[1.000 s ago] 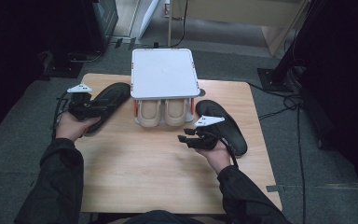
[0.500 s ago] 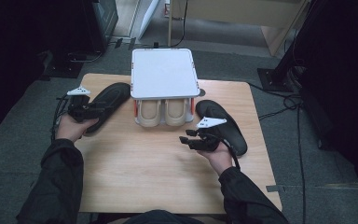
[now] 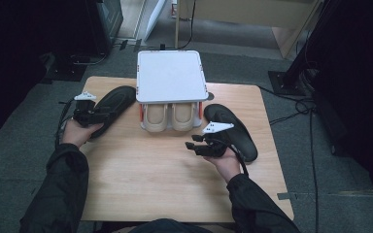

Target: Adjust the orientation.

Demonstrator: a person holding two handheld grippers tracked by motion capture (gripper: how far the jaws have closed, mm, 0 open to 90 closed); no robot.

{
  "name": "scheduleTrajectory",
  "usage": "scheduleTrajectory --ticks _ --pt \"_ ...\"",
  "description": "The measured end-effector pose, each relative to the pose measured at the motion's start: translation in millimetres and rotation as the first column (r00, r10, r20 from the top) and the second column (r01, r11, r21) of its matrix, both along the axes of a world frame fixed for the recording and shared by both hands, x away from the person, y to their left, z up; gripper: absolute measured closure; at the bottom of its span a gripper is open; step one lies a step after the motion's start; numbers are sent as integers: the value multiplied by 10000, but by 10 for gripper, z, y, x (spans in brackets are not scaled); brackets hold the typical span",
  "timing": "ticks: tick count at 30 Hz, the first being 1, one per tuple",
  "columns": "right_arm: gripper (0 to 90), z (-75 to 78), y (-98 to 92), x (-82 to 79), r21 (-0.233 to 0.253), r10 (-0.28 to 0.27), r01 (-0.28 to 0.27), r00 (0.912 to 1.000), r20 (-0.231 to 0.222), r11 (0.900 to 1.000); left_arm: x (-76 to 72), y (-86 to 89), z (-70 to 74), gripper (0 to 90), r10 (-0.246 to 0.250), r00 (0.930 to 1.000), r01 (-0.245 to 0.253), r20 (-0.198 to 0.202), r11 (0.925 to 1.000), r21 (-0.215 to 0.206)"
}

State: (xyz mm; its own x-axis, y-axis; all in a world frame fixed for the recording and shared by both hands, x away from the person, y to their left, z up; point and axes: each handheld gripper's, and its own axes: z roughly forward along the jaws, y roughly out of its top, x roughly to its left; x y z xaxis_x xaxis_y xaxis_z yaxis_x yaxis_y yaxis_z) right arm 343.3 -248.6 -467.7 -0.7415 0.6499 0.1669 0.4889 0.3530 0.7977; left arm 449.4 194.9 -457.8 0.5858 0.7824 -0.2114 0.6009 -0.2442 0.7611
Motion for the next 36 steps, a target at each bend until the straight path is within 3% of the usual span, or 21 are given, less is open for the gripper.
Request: scheduleTrajectory --ticks 13,16,21,28,36 --pt "548 -20 47 6 -64 117 -117 9999 -30 9999 93 52 -224 565 348 9974 -320 -637 9985 441" --pt "548 -25 61 4 -100 173 -172 9999 9 9998 119 61 -262 684 325 9943 -303 -1012 9993 229" --pt "548 -35 83 4 -164 234 -235 9997 -58 9996 135 69 -249 834 590 9929 -558 -1033 9979 333" --pt "549 -35 90 9 -186 238 -239 9997 -70 9995 79 21 -204 849 450 9936 -411 -1038 9984 399" --pt "551 -27 83 5 -192 206 -207 9998 -68 9996 -91 -103 -185 848 143 9898 -125 -1416 9998 137"
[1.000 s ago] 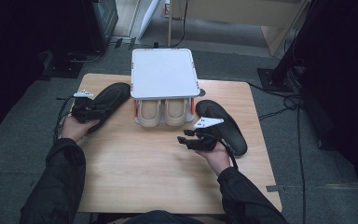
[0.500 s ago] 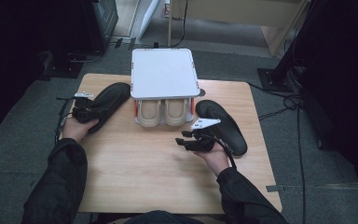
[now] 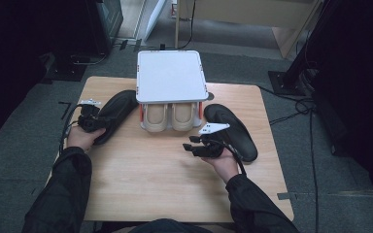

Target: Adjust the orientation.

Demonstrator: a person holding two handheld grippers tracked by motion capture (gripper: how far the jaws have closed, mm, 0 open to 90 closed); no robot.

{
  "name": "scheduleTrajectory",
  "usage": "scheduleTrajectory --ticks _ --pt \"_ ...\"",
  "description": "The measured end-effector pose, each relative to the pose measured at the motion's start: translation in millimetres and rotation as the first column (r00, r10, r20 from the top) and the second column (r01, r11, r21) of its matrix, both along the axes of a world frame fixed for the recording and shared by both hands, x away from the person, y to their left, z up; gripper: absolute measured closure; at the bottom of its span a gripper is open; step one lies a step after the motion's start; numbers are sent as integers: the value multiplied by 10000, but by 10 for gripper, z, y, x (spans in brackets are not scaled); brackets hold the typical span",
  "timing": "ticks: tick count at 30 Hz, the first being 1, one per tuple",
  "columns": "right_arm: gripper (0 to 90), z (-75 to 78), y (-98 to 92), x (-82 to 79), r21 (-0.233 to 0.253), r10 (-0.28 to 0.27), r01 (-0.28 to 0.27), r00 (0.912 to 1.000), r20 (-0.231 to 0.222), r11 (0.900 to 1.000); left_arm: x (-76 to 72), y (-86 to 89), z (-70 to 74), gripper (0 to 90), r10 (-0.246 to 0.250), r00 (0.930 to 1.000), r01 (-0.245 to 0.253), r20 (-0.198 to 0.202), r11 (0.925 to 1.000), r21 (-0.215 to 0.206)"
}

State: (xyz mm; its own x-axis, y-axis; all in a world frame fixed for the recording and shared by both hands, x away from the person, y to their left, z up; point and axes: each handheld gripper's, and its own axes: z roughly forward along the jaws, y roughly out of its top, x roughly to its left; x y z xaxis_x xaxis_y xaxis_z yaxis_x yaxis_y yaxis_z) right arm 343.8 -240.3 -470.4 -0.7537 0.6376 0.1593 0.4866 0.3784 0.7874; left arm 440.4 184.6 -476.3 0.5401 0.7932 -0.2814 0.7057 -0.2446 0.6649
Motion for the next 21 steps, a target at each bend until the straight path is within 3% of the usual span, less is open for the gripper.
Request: scheduleTrajectory --ticks 6,12,16,21 --pt "552 7 -4 -5 35 -12 12 10000 7 10000 -84 -140 -28 833 -312 9992 314 -246 9995 77" --pt "554 -2 0 0 -4 -16 16 10000 -14 10000 -113 -246 -35 808 -654 9973 648 -339 9977 -175" --pt "554 -10 13 -1 -14 25 -25 10000 -26 10000 -110 -237 -15 770 -651 9977 649 -185 9978 -106" --pt "553 -12 14 -1 -20 32 -32 10000 -42 10000 -115 -128 111 678 -471 9988 472 95 9988 -116"
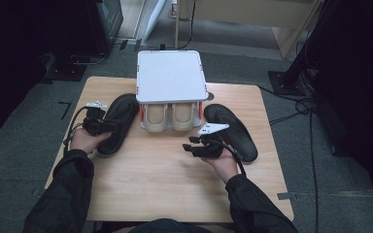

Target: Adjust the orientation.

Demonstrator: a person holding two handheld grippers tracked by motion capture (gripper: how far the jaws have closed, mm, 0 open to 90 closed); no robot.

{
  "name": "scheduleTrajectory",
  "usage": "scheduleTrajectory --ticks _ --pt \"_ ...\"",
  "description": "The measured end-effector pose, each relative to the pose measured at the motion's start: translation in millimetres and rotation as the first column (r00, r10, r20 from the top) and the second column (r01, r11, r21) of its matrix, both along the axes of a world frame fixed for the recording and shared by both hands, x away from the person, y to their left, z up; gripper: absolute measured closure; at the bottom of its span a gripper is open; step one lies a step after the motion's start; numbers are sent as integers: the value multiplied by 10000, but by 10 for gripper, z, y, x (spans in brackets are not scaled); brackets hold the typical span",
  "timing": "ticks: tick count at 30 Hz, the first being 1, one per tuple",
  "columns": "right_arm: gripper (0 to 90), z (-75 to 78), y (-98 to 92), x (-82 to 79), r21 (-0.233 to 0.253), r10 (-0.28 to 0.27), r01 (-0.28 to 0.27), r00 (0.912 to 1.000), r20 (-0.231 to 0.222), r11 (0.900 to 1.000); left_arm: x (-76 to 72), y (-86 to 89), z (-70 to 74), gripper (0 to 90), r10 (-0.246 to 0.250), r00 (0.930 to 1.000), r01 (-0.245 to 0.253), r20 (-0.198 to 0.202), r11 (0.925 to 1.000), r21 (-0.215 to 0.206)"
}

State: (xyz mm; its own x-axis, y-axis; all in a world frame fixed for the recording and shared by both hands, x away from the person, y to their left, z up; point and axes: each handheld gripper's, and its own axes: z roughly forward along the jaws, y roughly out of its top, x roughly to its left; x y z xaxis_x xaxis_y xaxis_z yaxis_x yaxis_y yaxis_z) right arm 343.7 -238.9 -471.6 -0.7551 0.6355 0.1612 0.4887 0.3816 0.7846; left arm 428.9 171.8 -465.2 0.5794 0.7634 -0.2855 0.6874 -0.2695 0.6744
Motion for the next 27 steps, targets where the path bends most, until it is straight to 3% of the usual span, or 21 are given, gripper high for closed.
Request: scheduleTrajectory --ticks 9,15,21,27 --pt "554 -5 12 -2 -46 34 -34 10000 -33 10000 47 354 112 749 864 9951 -868 480 9962 54" --pt "555 -12 21 -3 -52 67 -67 10000 -43 10000 129 559 20 779 1466 9885 -1472 376 9890 127" --pt "555 -11 27 -3 -76 110 -111 9999 -31 9999 173 623 -107 779 1673 9858 -1677 124 9853 322" --pt "555 -10 31 -2 -53 122 -122 9999 -28 9999 168 622 -166 776 1465 9892 -1464 -55 9889 271"
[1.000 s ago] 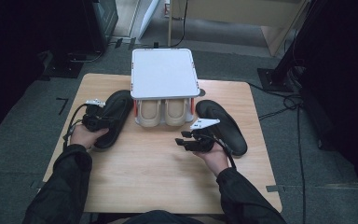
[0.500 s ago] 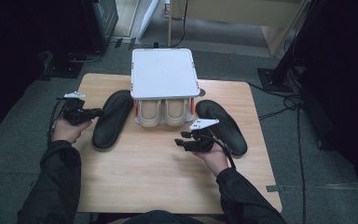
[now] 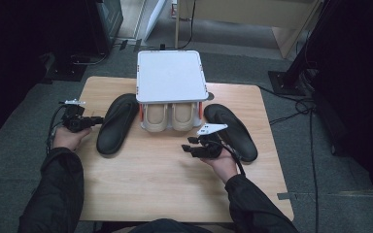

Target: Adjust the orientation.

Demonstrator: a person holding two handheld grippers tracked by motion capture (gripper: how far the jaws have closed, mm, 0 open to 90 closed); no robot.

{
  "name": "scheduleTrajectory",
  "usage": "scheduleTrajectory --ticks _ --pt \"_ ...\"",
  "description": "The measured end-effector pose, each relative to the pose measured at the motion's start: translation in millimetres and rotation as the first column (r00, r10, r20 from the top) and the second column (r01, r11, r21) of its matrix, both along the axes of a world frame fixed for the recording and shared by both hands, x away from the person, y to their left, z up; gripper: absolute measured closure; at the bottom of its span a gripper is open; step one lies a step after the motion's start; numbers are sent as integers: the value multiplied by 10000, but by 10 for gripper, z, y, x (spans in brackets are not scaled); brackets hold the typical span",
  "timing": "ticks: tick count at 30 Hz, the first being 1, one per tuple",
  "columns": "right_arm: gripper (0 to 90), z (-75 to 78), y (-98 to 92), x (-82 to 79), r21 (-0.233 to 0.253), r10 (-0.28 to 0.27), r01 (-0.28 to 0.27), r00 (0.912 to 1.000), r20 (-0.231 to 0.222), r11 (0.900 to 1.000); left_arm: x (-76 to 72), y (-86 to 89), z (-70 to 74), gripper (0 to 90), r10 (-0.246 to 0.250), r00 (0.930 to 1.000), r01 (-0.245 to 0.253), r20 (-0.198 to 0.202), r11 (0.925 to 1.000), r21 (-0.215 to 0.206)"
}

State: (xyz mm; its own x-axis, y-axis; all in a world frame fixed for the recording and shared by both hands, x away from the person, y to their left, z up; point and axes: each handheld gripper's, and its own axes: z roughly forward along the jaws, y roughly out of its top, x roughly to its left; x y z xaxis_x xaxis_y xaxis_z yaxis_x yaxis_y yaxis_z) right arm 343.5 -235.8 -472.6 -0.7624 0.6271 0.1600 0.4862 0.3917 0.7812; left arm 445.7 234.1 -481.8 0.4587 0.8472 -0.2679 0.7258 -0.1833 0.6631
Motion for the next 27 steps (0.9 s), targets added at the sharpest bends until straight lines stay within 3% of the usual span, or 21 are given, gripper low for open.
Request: scheduleTrajectory --ticks 10,13,18,22,27 --pt "555 -1 24 2 -29 119 -119 9999 4 9999 -38 -111 -9 722 -568 9981 565 -254 9983 -117" --pt "555 0 31 0 -35 120 -121 9999 -33 9999 -30 -137 -3 582 -402 9986 406 -341 9991 120" --pt "555 1 30 -1 -43 115 -115 9999 -26 9999 -10 -143 85 501 -381 9993 380 -33 9987 -329" --pt "554 -6 25 2 -28 53 -53 10000 -28 10000 38 -258 133 474 -812 9967 814 91 9963 -280" --pt "554 -10 21 -12 -45 1 -1 10000 -68 10000 119 -377 144 462 -998 9949 1002 174 9947 -229"
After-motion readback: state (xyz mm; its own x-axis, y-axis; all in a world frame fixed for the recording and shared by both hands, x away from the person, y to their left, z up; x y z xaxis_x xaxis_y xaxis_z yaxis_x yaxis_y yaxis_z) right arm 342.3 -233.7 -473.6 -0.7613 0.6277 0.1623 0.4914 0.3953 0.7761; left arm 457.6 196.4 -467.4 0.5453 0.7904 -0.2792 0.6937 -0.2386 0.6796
